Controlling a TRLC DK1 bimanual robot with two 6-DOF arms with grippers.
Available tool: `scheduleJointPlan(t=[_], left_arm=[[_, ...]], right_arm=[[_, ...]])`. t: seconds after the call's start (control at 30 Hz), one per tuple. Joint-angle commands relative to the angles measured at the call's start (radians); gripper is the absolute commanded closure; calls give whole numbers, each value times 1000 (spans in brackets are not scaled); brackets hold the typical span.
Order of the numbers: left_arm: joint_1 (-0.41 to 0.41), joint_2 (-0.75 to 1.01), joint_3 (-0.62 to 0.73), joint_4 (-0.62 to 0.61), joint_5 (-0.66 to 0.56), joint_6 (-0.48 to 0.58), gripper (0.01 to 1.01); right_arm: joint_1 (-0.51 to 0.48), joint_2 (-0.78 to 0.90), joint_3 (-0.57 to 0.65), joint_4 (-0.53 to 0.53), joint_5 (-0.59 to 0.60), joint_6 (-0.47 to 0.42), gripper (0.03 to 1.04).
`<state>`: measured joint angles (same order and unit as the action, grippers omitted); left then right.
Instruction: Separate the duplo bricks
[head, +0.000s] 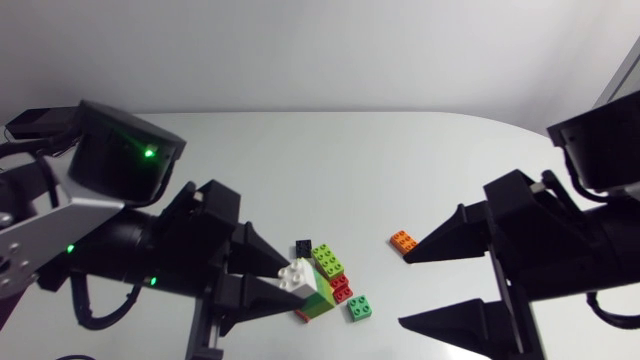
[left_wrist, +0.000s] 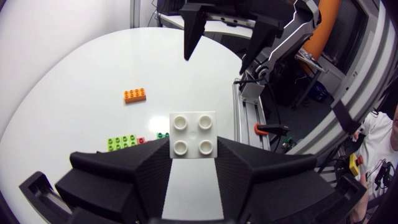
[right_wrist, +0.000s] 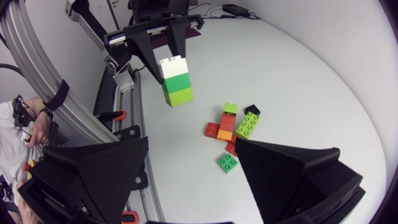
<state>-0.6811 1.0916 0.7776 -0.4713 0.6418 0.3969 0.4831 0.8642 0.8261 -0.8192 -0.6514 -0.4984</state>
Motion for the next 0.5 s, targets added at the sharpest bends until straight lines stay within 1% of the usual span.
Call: scheduleJointPlan(t=[0.0,0.17,0.3,0.47], left_arm=[[-8,103,78,0,35,42,733],[-18,221,163,-1,75,71,733],[-23,268,181,-7,88,105,733],[3,312,213,-30,140,142,733]], right_arm=[[-14,58,-16,20,-30,-71,66],[-64,151,-10,51,-94,-146,66],[-120,248,8,51,-152,-221,66],[-127,355,39,66,-211,-264,67]])
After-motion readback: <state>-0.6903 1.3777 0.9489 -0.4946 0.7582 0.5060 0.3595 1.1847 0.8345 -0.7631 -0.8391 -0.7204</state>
